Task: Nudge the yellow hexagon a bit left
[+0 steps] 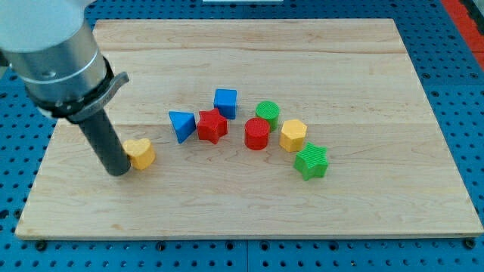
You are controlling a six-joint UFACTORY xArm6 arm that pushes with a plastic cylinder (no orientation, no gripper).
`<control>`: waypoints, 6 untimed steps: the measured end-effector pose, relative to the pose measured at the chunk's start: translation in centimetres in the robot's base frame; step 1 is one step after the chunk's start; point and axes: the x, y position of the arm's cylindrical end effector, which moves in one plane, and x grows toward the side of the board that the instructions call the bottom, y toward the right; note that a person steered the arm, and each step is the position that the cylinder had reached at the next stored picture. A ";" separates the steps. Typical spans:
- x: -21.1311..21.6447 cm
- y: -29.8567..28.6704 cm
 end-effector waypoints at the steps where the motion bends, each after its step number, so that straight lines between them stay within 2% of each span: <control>1: -0.3 -0.2; 2: 1.6 -2.4; 5: 2.6 -1.4; 6: 7.3 7.0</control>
